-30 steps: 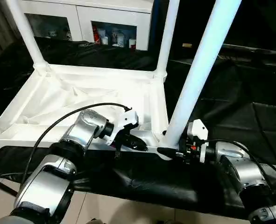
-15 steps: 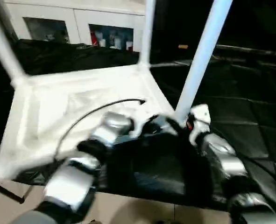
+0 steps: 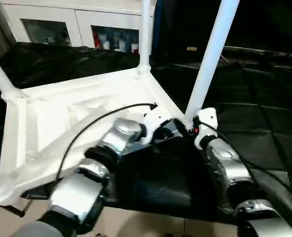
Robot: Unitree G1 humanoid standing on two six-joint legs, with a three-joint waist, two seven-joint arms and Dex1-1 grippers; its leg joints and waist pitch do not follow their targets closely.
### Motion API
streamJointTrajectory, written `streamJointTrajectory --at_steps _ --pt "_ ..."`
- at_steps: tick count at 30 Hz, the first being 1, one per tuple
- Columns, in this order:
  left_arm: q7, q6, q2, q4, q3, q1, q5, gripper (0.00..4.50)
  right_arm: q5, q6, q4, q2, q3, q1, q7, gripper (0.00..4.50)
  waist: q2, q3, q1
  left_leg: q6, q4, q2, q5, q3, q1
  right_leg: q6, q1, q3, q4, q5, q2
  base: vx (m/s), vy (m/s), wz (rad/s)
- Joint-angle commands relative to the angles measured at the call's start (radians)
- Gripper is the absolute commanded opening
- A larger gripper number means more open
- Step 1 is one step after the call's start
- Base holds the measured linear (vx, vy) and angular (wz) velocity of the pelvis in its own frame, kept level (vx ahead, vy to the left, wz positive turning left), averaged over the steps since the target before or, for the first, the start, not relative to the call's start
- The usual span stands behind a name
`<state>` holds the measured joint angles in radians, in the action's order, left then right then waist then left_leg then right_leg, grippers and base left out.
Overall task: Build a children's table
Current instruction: Rotate leg to tighten
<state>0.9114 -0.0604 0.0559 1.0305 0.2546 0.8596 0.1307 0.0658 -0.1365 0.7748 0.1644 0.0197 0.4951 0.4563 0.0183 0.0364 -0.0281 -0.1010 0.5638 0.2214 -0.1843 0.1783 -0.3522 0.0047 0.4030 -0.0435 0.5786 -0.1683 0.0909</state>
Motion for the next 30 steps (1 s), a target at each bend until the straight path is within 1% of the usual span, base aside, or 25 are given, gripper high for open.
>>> streamJointTrajectory --at_steps 1,2,3,4,5,6,7,8,10,12,13,16,17,18,19,20,21,22,23,25,26,27,28,29,30 --pt "0.067 -0.006 0.018 0.007 0.039 -0.02 0.018 0.0 0.004 0.014 -0.044 0.036 0.057 -0.049 0.165 3.68 0.015 -0.055 -0.003 0.095 -0.056 -0.002 -0.212 0.012 -0.005 -0.219 -0.049 0.02 -0.064 -0.211 0.03 0.0 0.0 0.0" --pt "0.067 -0.006 0.018 0.007 0.039 -0.02 0.018 0.0 0.004 0.014 -0.044 0.036 0.057 -0.049 0.165 3.68 0.014 -0.055 -0.006 0.107 -0.055 0.0 -0.196 0.012 -0.006 -0.229 -0.051 0.021 -0.059 -0.17 0.03 0.0 0.0 0.0" --pt "0.068 0.0 0.035 0.016 0.036 -0.013 0.023 0.0 0.02 0.016 -0.064 0.077 0.055 -0.067 0.244 3.68 0.02 -0.057 -0.006 0.114 -0.054 0.001 -0.181 0.013 -0.007 -0.243 -0.05 0.021 -0.055 -0.139 0.03 0.0 0.0 0.0" --pt "0.068 0.002 0.041 0.019 0.034 -0.011 0.023 0.0 0.026 0.021 -0.069 0.092 0.051 -0.072 0.271 3.68 0.019 -0.057 -0.008 0.119 -0.053 0.0 -0.176 0.012 -0.006 -0.249 -0.053 0.02 -0.053 -0.127 0.029 0.0 0.0 0.0" --pt "0.068 0.002 0.041 0.019 0.034 -0.011 0.023 0.0 0.026 0.021 -0.069 0.092 0.051 -0.072 0.271 3.68 0.02 -0.057 -0.011 0.131 -0.05 0.001 -0.167 0.014 -0.005 -0.26 -0.053 0.02 -0.05 -0.103 0.031 0.0 0.0 0.0" --pt "0.063 0.001 0.047 0.019 0.033 -0.008 0.024 0.0 0.039 0.045 -0.076 0.111 0.045 -0.078 0.304 3.68 0.023 -0.057 -0.01 0.136 -0.05 0.001 -0.163 0.014 -0.006 -0.264 -0.053 0.02 -0.05 -0.096 0.03 0.0 0.0 0.0" --pt "0.063 0.0 0.047 0.019 0.033 -0.008 0.024 0.0 0.04 0.046 -0.076 0.112 0.044 -0.079 0.304 3.68 0.022 -0.055 -0.012 0.137 -0.052 0.001 -0.17 0.014 -0.007 -0.263 -0.054 0.019 -0.051 -0.111 0.032 0.0 0.0 0.0" --pt "0.064 -0.004 0.048 0.011 0.032 -0.009 0.022 0.0 0.047 0.058 -0.076 0.123 0.042 -0.08 0.314 3.68 0.027 -0.054 -0.011 0.131 -0.053 0.001 -0.188 0.014 -0.005 -0.26 -0.052 0.019 -0.055 -0.143 0.032 0.0 0.0 0.0" --pt "0.072 -0.01 0.048 -0.001 0.031 -0.013 0.02 0.0 0.035 0.054 -0.071 0.134 0.052 -0.08 0.321 3.68 0.03 -0.052 -0.01 0.114 -0.055 0.002 -0.209 0.013 -0.006 -0.247 -0.051 0.019 -0.059 -0.196 0.034 0.0 0.0 0.0" --pt "0.076 -0.011 0.048 -0.006 0.031 -0.016 0.021 0.0 0.029 0.049 -0.069 0.138 0.056 -0.08 0.326 3.68 0.03 -0.052 -0.01 0.103 -0.055 0.003 -0.217 0.013 -0.003 -0.238 -0.048 0.02 -0.062 -0.223 0.035 0.0 0.0 0.0" --pt "0.079 -0.01 0.049 -0.008 0.032 -0.018 0.021 0.0 0.027 0.048 -0.07 0.139 0.058 -0.082 0.331 3.68 0.029 -0.052 -0.01 0.099 -0.055 0.003 -0.213 0.013 -0.004 -0.237 -0.048 0.021 -0.062 -0.221 0.035 0.0 0.0 0.0" --pt "0.098 0.004 0.052 -0.018 0.039 -0.031 0.016 0.0 0.045 0.054 -0.1 0.139 0.053 -0.096 0.373 3.68 0.033 -0.054 -0.012 0.107 -0.054 0.002 -0.187 0.012 -0.006 -0.243 -0.052 0.02 -0.056 -0.175 0.034 0.0 0.0 0.0" --pt "0.098 0.004 0.052 -0.018 0.039 -0.031 0.016 0.0 0.045 0.054 -0.1 0.139 0.053 -0.096 0.373 3.68 0.032 -0.055 -0.013 0.11 -0.053 0.003 -0.179 0.012 -0.007 -0.245 -0.052 0.02 -0.054 -0.162 0.034 0.0 0.0 0.0" --pt "0.129 0.004 0.055 -0.033 0.041 -0.04 0.005 0.0 0.057 0.059 -0.115 0.14 0.053 -0.102 0.389 3.68 0.028 -0.055 -0.012 0.117 -0.053 0.002 -0.169 0.012 -0.006 -0.254 -0.053 0.02 -0.053 -0.135 0.033 0.0 0.0 0.0" --pt "0.145 0.003 0.056 -0.04 0.043 -0.044 0.001 0.0 0.058 0.058 -0.12 0.141 0.055 -0.104 0.395 3.68 0.029 -0.055 -0.012 0.119 -0.052 0.002 -0.169 0.013 -0.007 -0.256 -0.053 0.02 -0.052 -0.132 0.033 0.0 0.0 0.0" --pt "0.189 0.005 0.065 -0.055 0.053 -0.055 -0.003 0.0 0.058 0.055 -0.126 0.143 0.06 -0.107 0.406 3.68 0.023 -0.055 -0.012 0.121 -0.053 0.003 -0.176 0.012 -0.005 -0.262 -0.052 0.02 -0.052 -0.133 0.034 0.0 0.0 0.0" --pt "0.259 -0.004 0.079 -0.079 0.071 -0.07 -0.006 0.0 0.058 0.052 -0.135 0.148 0.066 -0.112 0.419 3.68 0.019 -0.054 -0.011 0.118 -0.054 0.003 -0.186 0.013 -0.004 -0.263 -0.051 0.021 -0.054 -0.14 0.033 0.0 0.0 0.0" --pt "0.265 -0.005 0.08 -0.081 0.073 -0.072 -0.006 0.0 0.058 0.052 -0.136 0.149 0.066 -0.112 0.42 3.68 0.024 -0.053 -0.008 0.115 -0.055 0.003 -0.199 0.013 -0.006 -0.264 -0.052 0.021 -0.055 -0.15 0.033 0.0 0.0 0.0" --pt "0.272 -0.004 0.082 -0.082 0.075 -0.073 -0.007 0.0 0.058 0.052 -0.137 0.149 0.067 -0.113 0.422 3.68 0.022 -0.054 -0.009 0.112 -0.055 0.004 -0.203 0.013 -0.004 -0.264 -0.051 0.021 -0.055 -0.155 0.033 0.0 0.0 0.0" --pt "0.324 0.002 0.095 -0.097 0.089 -0.082 -0.009 0.0 0.063 0.056 -0.148 0.155 0.069 -0.119 0.439 3.68 0.023 -0.051 -0.007 0.105 -0.057 0.005 -0.223 0.013 -0.001 -0.262 -0.049 0.021 -0.058 -0.18 0.032 0.0 0.0 0.0" --pt "0.324 0.002 0.095 -0.097 0.089 -0.082 -0.009 0.0 0.063 0.056 -0.148 0.155 0.069 -0.119 0.439 3.68 0.023 -0.051 -0.006 0.098 -0.058 0.005 -0.235 0.012 -0.002 -0.257 -0.049 0.021 -0.059 -0.197 0.032 0.0 0.0 0.0" --pt "0.358 -0.001 0.104 -0.107 0.094 -0.087 -0.014 0.0 0.061 0.057 -0.156 0.161 0.073 -0.122 0.447 3.68 0.022 -0.051 -0.006 0.095 -0.059 0.005 -0.239 0.012 -0.001 -0.255 -0.048 0.022 -0.06 -0.204 0.032 0.0 0.0 0.0" --pt "0.358 -0.001 0.104 -0.107 0.094 -0.087 -0.014 0.0 0.061 0.057 -0.156 0.161 0.073 -0.122 0.447 3.68 0.021 -0.051 -0.007 0.09 -0.058 0.005 -0.241 0.013 0.002 -0.256 -0.046 0.023 -0.06 -0.203 0.032 0.0 0.0 0.0" --pt "0.402 -0.003 0.116 -0.125 0.1 -0.094 -0.023 0.0 0.059 0.057 -0.163 0.167 0.076 -0.128 0.459 3.68 0.016 -0.052 -0.006 0.086 -0.058 0.005 -0.238 0.013 0.003 -0.259 -0.046 0.024 -0.057 -0.185 0.031 0.0 0.0 0.0" --pt "0.409 -0.004 0.118 -0.128 0.101 -0.095 -0.024 0.0 0.059 0.057 -0.164 0.168 0.077 -0.129 0.461 3.68 0.017 -0.052 -0.007 0.086 -0.059 0.006 -0.239 0.012 0.003 -0.261 -0.047 0.023 -0.058 -0.179 0.031 0.0 0.0 0.0"
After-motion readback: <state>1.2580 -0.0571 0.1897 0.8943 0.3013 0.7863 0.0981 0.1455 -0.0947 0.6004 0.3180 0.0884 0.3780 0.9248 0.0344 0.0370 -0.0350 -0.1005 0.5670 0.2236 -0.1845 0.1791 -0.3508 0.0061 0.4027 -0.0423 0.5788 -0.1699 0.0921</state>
